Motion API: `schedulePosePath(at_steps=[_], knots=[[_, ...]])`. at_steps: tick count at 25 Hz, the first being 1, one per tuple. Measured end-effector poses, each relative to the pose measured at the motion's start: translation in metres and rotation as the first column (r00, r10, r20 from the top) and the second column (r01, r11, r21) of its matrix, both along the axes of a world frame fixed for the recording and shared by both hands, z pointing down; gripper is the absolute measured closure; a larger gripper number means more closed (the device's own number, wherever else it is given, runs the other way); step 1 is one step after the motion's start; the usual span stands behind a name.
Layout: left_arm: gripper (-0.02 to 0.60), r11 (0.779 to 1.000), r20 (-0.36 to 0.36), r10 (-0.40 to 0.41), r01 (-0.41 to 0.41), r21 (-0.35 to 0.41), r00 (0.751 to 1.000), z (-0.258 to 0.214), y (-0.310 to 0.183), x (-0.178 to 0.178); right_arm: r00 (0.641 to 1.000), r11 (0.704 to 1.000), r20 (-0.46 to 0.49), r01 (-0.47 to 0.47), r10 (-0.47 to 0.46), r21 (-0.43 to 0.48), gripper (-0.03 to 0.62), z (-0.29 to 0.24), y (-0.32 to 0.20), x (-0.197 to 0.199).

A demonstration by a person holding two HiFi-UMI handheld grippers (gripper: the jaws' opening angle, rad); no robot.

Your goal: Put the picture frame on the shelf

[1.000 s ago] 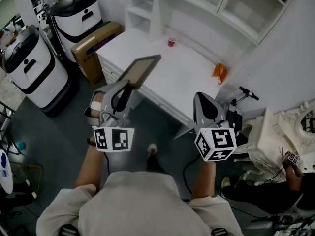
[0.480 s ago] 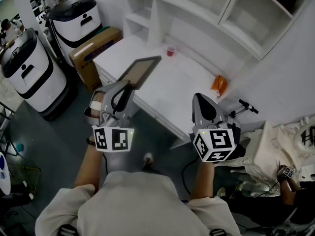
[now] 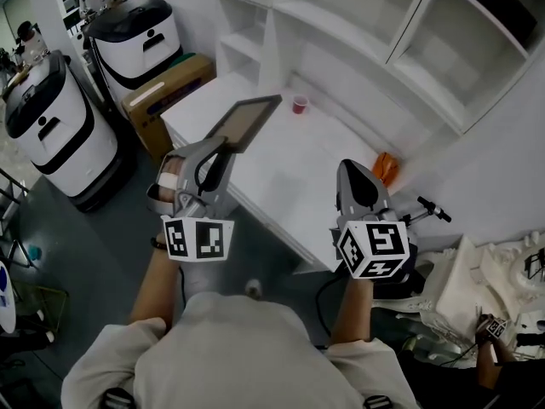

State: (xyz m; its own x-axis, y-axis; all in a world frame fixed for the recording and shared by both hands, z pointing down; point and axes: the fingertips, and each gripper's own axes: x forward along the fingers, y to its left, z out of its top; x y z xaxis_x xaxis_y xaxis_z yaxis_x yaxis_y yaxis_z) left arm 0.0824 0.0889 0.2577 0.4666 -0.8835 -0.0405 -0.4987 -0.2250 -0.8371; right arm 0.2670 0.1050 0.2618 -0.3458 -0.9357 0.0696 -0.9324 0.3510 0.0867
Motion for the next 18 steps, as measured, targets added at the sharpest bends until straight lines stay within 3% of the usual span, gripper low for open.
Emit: schedulePosePath(at_steps=[18], knots=[[0.509, 0.992, 0.013, -0.129, 0.129, 0.003, 0.992, 0.005, -0.060, -0.004, 0.990, 0.990, -0.002, 0.143, -0.143, -0.005, 0.588, 0.011, -0.089, -0.009]])
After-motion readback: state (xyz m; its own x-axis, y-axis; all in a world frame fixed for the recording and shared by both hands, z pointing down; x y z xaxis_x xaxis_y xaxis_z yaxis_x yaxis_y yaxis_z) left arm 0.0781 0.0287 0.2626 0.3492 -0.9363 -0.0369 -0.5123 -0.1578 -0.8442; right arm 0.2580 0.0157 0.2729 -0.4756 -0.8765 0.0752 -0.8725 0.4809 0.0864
